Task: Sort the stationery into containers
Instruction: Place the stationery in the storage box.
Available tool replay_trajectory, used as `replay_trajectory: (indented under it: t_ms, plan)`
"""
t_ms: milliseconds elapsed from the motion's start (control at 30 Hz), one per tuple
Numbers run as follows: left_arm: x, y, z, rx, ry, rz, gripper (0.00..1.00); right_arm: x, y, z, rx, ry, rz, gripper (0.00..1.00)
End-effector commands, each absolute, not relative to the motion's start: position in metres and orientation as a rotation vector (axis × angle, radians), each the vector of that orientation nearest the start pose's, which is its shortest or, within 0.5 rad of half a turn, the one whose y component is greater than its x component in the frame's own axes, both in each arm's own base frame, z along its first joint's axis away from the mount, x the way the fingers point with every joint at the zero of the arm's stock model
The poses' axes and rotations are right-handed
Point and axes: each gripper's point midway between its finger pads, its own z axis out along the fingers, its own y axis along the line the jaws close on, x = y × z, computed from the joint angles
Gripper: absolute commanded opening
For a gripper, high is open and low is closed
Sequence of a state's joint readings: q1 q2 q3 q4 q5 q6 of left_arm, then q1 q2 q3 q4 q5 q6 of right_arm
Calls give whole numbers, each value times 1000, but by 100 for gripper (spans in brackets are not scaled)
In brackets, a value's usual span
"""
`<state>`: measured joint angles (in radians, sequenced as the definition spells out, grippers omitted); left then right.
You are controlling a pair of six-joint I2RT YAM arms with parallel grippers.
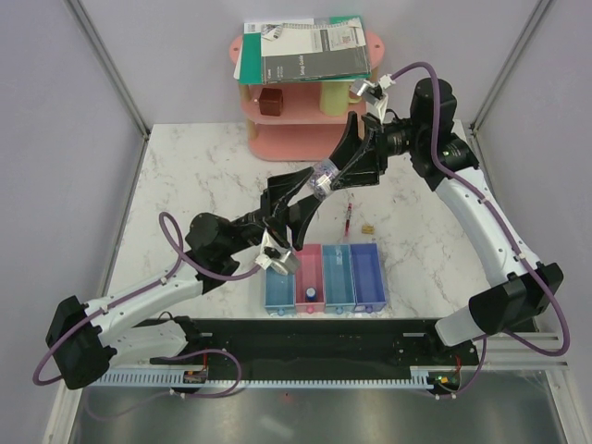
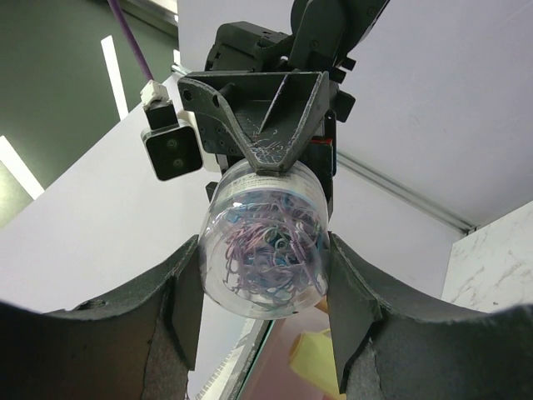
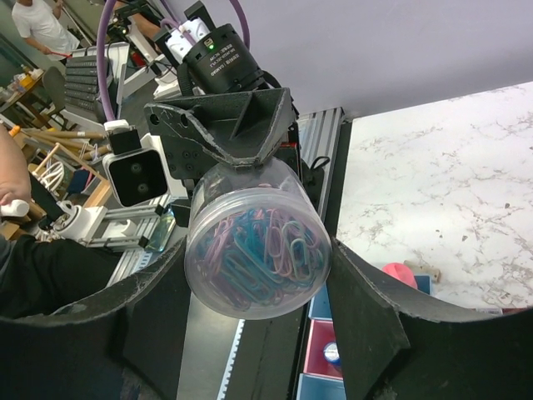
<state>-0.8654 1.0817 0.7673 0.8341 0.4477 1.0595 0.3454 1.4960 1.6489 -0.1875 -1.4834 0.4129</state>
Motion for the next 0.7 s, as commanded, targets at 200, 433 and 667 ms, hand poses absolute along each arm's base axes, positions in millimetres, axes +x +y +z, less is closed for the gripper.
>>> replay_trajectory:
  t_ms: [200, 433, 667]
  plan:
    - [229, -307, 395, 1142, 390, 8, 44, 205, 262, 458, -1290, 1338, 1668, 5]
    - [211, -293, 365, 1252, 497, -87, 86, 211, 263, 453, -1266, 1361, 1678, 1]
    - [192, -275, 338, 1358, 627, -173, 100, 230, 268, 440, -1201, 1394, 1659, 0]
